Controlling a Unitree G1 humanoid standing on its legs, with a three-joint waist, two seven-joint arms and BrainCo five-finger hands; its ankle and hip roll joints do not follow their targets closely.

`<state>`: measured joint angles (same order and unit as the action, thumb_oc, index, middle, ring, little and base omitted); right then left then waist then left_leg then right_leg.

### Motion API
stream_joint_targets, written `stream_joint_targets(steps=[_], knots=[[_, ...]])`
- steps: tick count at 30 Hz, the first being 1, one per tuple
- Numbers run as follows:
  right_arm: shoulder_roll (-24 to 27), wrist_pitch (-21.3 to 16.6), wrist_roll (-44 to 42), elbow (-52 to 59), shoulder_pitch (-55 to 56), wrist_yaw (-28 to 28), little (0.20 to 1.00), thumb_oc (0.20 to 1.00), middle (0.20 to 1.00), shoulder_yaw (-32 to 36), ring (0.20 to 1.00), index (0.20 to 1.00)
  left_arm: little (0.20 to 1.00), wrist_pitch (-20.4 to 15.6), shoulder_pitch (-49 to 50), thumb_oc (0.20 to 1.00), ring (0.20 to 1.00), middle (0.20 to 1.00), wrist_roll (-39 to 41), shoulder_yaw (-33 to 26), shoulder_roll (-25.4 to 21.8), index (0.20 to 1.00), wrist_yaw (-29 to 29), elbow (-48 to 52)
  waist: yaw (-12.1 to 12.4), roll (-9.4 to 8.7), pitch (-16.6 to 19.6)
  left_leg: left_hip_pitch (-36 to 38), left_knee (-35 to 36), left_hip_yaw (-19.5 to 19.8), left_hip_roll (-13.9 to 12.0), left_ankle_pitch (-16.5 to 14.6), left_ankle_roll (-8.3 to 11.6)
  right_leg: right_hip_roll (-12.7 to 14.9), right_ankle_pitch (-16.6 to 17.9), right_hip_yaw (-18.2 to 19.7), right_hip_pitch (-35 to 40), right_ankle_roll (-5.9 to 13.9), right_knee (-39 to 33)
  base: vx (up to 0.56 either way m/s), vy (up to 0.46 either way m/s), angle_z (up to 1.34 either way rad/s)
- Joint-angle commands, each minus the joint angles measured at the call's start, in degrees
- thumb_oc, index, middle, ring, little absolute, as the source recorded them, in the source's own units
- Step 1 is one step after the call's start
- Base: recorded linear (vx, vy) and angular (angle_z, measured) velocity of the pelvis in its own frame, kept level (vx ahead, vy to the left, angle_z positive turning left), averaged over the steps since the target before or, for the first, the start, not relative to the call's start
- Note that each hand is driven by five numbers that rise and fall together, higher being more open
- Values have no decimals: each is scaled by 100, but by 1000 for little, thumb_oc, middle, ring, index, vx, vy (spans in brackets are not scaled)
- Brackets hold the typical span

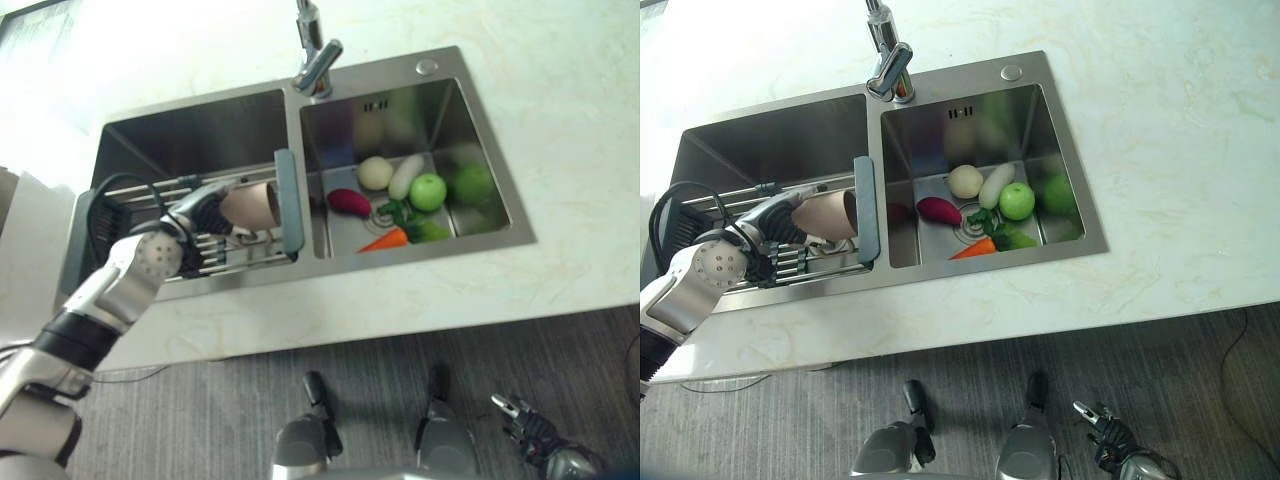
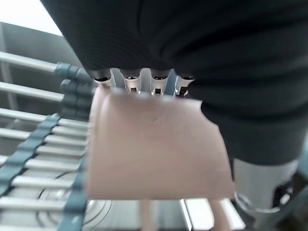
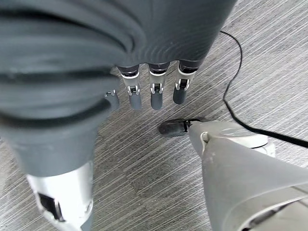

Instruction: Place the dishes in the dishwasher.

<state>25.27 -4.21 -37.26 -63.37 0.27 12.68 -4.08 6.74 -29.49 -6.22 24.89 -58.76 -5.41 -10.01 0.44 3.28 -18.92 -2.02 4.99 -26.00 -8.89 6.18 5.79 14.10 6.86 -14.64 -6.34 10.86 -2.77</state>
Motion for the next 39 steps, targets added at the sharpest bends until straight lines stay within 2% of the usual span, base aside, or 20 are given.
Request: stream_joint_targets(steps=[1, 15, 16, 20, 21, 22, 27, 29, 32, 33, 34, 39], knots=[[137, -42, -258, 108, -161, -82, 1000, 1000, 1000, -108, 1000, 1000, 1000, -90, -367, 1000, 1000, 1000, -283, -155, 19, 1000, 171, -298, 80, -59, -67, -412, -357, 282, -191, -162, 183, 591, -58, -762, -334, 414, 616, 0, 0, 0], [146, -123, -353, 44, -281, -35, 1000, 1000, 1000, -140, 1000, 1000, 1000, 126, -257, 1000, 1000, 1000, -480, 58, 236, 1000, 57, -334, 92, -80, -214, -543, -416, 276, -244, -147, 202, 609, -40, -782, -470, 412, 659, -8, -7, -4], [148, -139, -351, 36, -295, -28, 1000, 1000, 1000, -154, 1000, 1000, 1000, 139, -236, 1000, 1000, 1000, -472, 85, 273, 1000, 80, -383, 90, -76, -203, -502, -398, 340, -249, -215, 260, 592, -127, -728, -445, 414, 671, 49, 14, 0], [167, -158, -348, 92, -323, -22, 1000, 1000, 1000, -203, 1000, 1000, 1000, 225, -324, 1000, 1000, 1000, -470, 195, 332, 1000, 108, -575, 48, -86, -227, -508, -403, 319, -267, -213, 266, 593, -138, -707, -487, 414, 703, 12, 3, 0], [170, -148, -354, 124, -336, -37, 1000, 1000, 1000, -216, 1000, 1000, 664, 238, -367, 664, 664, 664, -485, 228, 329, 664, 101, -638, 37, -90, -234, -513, -404, 313, -272, -211, 270, 591, -136, -702, -495, 414, 703, 0, 0, 0], [170, -154, -374, 140, -348, -51, 1000, 1000, 1000, -233, 1000, 1000, 200, 262, -414, 200, 200, 200, -553, 274, 340, 200, 78, -705, 25, -97, -240, -527, -416, 309, -280, -209, 275, 589, -135, -694, -511, 414, 710, 0, 0, 0], [208, -132, -442, 255, -428, -149, 1000, 1000, 1000, -287, 1000, 1000, 200, 259, -668, 200, 200, 200, -766, 557, 333, 200, -155, -1031, -37, -122, -286, -583, -440, 287, -320, -191, 293, 578, -122, -645, -606, 414, 739, 0, 0, 0], [248, -110, -482, 279, -458, -149, 1000, 1000, 1000, -291, 1000, 1000, 200, 372, -797, 200, 200, 200, -797, 720, 301, 200, -435, -1123, -77, -139, -324, -653, -460, 203, -329, -102, 243, 584, -19, -662, -690, 413, 740, -39, 6, 0], [281, -90, -516, 280, -463, -128, 1000, 1000, 1000, -275, 1000, 1000, 200, 475, -835, 200, 200, 200, -868, 850, 259, 200, -679, -1129, -88, -134, -322, -613, -446, 262, -332, -185, 301, 560, -102, -602, -663, 414, 731, -7, 0, -2], [286, -90, -524, 280, -467, -121, 1000, 1000, 1000, -267, 1000, 1000, 200, 487, -847, 200, 200, 200, -882, 866, 247, 200, -709, -1123, -94, -141, -349, -662, -473, 190, -334, -112, 245, 579, -15, -650, -699, 412, 729, 0, 0, 0], [297, -92, -548, 254, -464, -92, 1000, 1000, 1000, -256, 1000, 1000, 200, 521, -843, 200, 200, 200, -939, 912, 246, 200, -759, -1122, -97, -133, -338, -602, -456, 248, -342, -192, 304, 563, -103, -609, -654, 414, 732, -9, -8, -3], [315, -137, -582, 206, -476, -30, 1000, 1000, 1000, -246, 1000, 1000, 200, 559, -943, 200, 200, 200, -1000, 1090, 230, 200, -848, -1185, -123, -125, -328, -590, -468, 203, -375, -186, 315, 581, -90, -630, -648, 414, 729, 10, -2, 0]])
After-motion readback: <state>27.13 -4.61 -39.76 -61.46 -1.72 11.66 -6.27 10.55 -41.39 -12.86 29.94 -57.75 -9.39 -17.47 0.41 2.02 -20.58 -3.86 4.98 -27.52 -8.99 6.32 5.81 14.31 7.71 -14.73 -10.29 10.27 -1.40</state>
